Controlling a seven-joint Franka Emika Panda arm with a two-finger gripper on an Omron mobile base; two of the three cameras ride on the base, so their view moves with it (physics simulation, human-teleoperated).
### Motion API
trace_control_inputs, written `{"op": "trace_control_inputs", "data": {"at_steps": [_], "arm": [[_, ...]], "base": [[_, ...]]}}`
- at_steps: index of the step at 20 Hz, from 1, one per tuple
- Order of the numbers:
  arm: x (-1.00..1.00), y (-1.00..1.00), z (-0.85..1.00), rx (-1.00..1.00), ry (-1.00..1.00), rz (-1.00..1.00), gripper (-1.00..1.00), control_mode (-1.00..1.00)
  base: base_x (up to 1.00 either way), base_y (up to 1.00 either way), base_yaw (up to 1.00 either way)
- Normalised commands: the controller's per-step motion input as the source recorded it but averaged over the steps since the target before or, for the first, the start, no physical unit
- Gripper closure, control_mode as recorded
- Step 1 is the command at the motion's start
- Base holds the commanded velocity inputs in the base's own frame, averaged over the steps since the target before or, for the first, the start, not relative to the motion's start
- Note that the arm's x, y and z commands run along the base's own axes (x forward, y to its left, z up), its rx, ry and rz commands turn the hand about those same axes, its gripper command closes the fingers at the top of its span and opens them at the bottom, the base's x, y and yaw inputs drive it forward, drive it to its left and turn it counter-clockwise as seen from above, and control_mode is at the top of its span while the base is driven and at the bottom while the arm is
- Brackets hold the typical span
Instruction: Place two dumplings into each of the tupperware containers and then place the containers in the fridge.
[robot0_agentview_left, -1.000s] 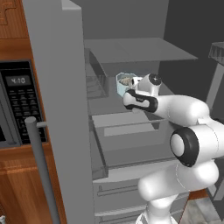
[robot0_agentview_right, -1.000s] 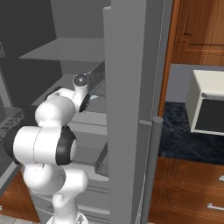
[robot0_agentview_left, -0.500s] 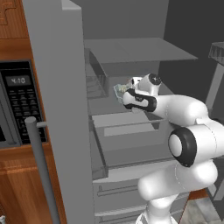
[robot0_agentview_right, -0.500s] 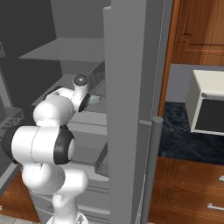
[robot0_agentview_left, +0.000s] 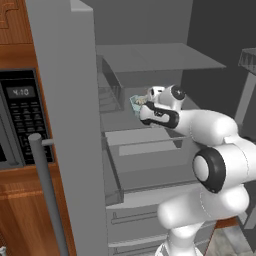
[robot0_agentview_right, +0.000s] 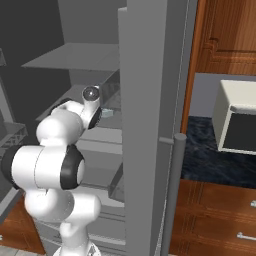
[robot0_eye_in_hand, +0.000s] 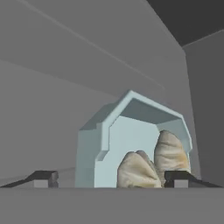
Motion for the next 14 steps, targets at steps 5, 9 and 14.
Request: {"op": "trace_control_inputs", "data": {"at_steps": [5, 9, 14], "arm": [[-0.45, 0.0, 0.06, 0.0, -0.2, -0.05, -1.0, -1.0], [-0.3, 0.0, 0.63, 0.0, 0.01, -0.13, -1.0, -1.0], [-0.7, 0.0, 0.65, 0.0, 0.14, -0.15, -1.0, -1.0]], "base": [[0.0, 0.0, 0.0], [0.0, 0.0, 0.0], [0.0, 0.0, 0.0]]}}
